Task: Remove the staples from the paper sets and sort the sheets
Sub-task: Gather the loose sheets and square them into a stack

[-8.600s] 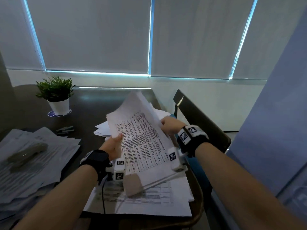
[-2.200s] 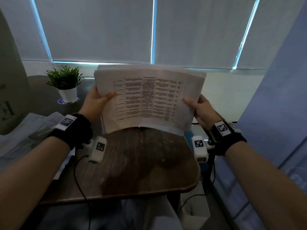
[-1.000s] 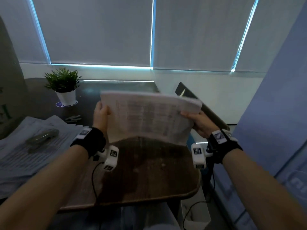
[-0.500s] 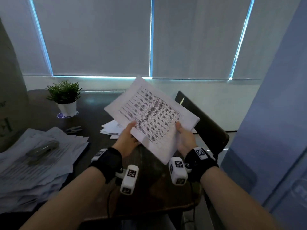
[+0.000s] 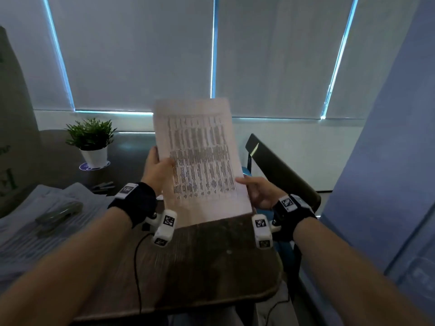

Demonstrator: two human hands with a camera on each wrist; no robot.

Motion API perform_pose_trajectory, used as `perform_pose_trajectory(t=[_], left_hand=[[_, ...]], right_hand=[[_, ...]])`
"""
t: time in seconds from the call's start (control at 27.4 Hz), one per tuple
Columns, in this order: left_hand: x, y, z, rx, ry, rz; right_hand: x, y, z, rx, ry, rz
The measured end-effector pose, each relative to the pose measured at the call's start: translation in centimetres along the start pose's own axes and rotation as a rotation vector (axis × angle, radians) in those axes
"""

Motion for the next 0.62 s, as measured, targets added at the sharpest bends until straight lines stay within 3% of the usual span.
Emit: perform_pose_trajectory(t=[0.11,0.18,0.37,0.48,0.62], left_hand=[[0.8,0.1,-1.7,0.062,-0.083,0.13],[1.4,0.3,-2.7,0.108,-0.161,0.143],[2.8,0.6,-4.4,0.222,-0.051,0.002],[2.6,1.7,-2.4,0.136,0.014,-0.108],[1.9,3.5,2.7,-0.042,-0.044,-0.128]], right_hand=[[2.3,-0.7,3.3,-0.134,0.058,-0.102],[3.6,-1.0,4.9,-0.266,0.064,-0.221],[4.9,-0.9,5.8,-0.576,0.166,-0.332],[3.5,-1.5,2.7,-0.521,0.186,-0.314],[2.2,-2.1,-1.7,-0.425,0.226,-0.299]])
Point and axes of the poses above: each hand's wrist, its own y-axis away from the middle knuckle, its own x-axis out of the palm, z = x × y, the point moved 2 cm from there along -y, towards the middle knuckle, and after that the axes turned 7 degrees about x, right-handed, at the moved point
